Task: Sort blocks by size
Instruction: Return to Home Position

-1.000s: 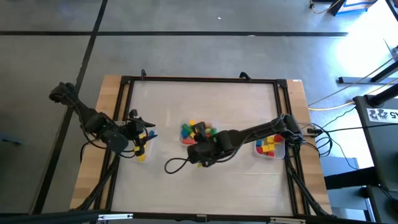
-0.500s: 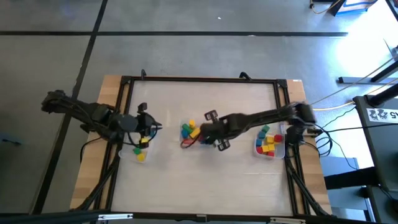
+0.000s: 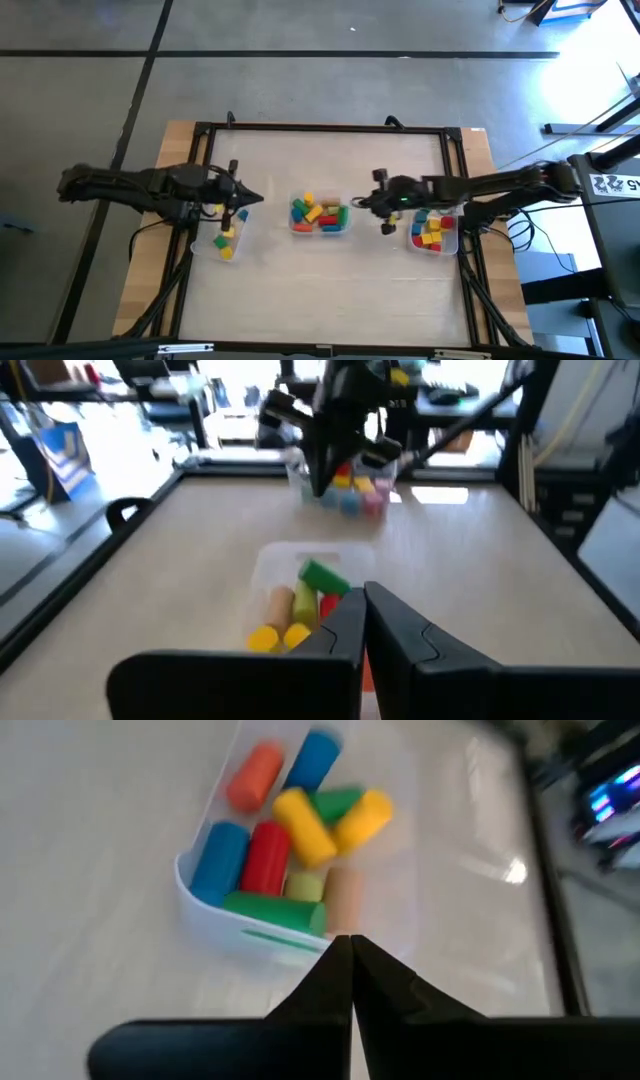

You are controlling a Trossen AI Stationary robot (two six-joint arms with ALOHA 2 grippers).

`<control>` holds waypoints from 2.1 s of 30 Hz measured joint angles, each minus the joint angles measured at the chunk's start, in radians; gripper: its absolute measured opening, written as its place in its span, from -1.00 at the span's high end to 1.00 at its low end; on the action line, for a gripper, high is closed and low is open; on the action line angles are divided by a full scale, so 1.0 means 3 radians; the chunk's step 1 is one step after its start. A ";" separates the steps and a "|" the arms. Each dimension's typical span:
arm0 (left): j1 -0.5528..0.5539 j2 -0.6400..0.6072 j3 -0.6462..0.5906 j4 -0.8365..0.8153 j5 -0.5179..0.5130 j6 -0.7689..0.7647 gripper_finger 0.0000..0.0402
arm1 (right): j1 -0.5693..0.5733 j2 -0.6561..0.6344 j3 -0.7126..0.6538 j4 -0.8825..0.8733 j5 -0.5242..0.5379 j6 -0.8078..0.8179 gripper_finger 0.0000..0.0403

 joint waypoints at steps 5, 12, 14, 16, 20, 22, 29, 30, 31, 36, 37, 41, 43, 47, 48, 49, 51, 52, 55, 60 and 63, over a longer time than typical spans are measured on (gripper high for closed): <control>0.0073 -0.0227 -0.0319 0.0340 0.0001 -0.0043 0.98 | 0.0005 -0.0663 -0.0821 0.0959 -0.0162 0.0081 0.94; 0.0072 -0.0467 -0.0638 0.0549 0.0001 -0.0087 0.99 | 0.0007 -0.1435 -0.1580 0.1699 -0.0279 0.0359 0.94; 0.0072 -0.0527 -0.0663 0.0578 0.0001 -0.0088 0.98 | 0.0007 -0.1629 -0.1695 0.1698 -0.0271 0.0406 0.94; 0.0072 -0.0610 -0.0706 0.0594 0.0000 -0.0080 0.98 | 0.0007 -0.1830 -0.1781 0.1698 -0.0252 0.0416 0.94; 0.0072 -0.0777 -0.0878 0.0761 0.0000 -0.0076 0.98 | 0.0006 -0.2192 -0.1895 0.1733 -0.0256 0.0359 0.94; 0.0072 -0.0864 -0.0954 0.0768 -0.0010 -0.0099 0.98 | 0.0006 -0.2352 -0.1947 0.1715 -0.0278 0.0339 0.94; 0.0072 -0.1183 -0.1102 0.0753 -0.0096 -0.0195 0.98 | 0.0007 -0.2930 -0.2197 0.1642 -0.0268 0.0327 0.94; 0.0071 -0.1237 -0.1127 0.0732 -0.0138 -0.0195 0.98 | 0.0006 -0.3010 -0.2243 0.1643 -0.0251 0.0329 0.94; 0.0072 -0.1281 -0.1145 0.0705 -0.0188 -0.0196 0.98 | 0.0006 -0.3087 -0.2289 0.1643 -0.0246 0.0333 0.94; 0.0072 -0.1509 -0.1320 0.0751 -0.0276 -0.0265 0.98 | 0.0006 -0.3387 -0.2357 0.1463 -0.0189 0.0406 0.94; 0.0072 -0.1549 -0.1371 0.0745 -0.0279 -0.0285 0.98 | 0.0006 -0.3422 -0.2358 0.1431 -0.0166 0.0408 0.94; 0.0071 -0.1742 -0.1569 0.0762 -0.0272 -0.0301 0.97 | 0.0006 -0.3535 -0.2360 0.1369 -0.0155 0.0393 0.94; 0.0071 -0.1851 -0.1645 0.0751 -0.0270 -0.0277 0.97 | 0.0006 -0.3576 -0.2361 0.1272 -0.0154 0.0370 0.94; 0.0071 -0.1964 -0.1738 0.0773 -0.0262 -0.0260 0.97 | 0.0006 -0.3678 -0.2363 0.1102 -0.0116 0.0364 0.94; 0.0071 -0.1961 -0.1739 0.0771 -0.0257 -0.0249 0.97 | 0.0006 -0.3714 -0.2364 0.1034 -0.0101 0.0364 0.94; 0.0071 -0.1959 -0.1739 0.0769 -0.0254 -0.0245 0.97 | 0.0006 -0.3756 -0.2364 0.0974 -0.0082 0.0369 0.94; 0.0071 -0.1963 -0.1739 0.0771 -0.0255 -0.0212 0.97 | 0.0007 -0.3867 -0.2365 0.0840 0.0004 0.0394 0.94; 0.0071 -0.1963 -0.1739 0.0769 -0.0254 -0.0206 0.97 | 0.0006 -0.3930 -0.2366 0.0757 0.0068 0.0413 0.94; 0.0071 -0.1962 -0.1739 0.0768 -0.0257 -0.0187 0.97 | 0.0006 -0.4067 -0.2362 0.0690 0.0118 0.0427 0.94; 0.0071 -0.1950 -0.1739 0.0768 -0.0281 -0.0203 0.97 | 0.0006 -0.4035 -0.2357 0.0653 0.0114 0.0424 0.94; 0.0071 -0.1956 -0.1739 0.0770 -0.0294 -0.0149 0.97 | 0.0007 -0.3986 -0.2357 0.0641 0.0073 0.0424 0.94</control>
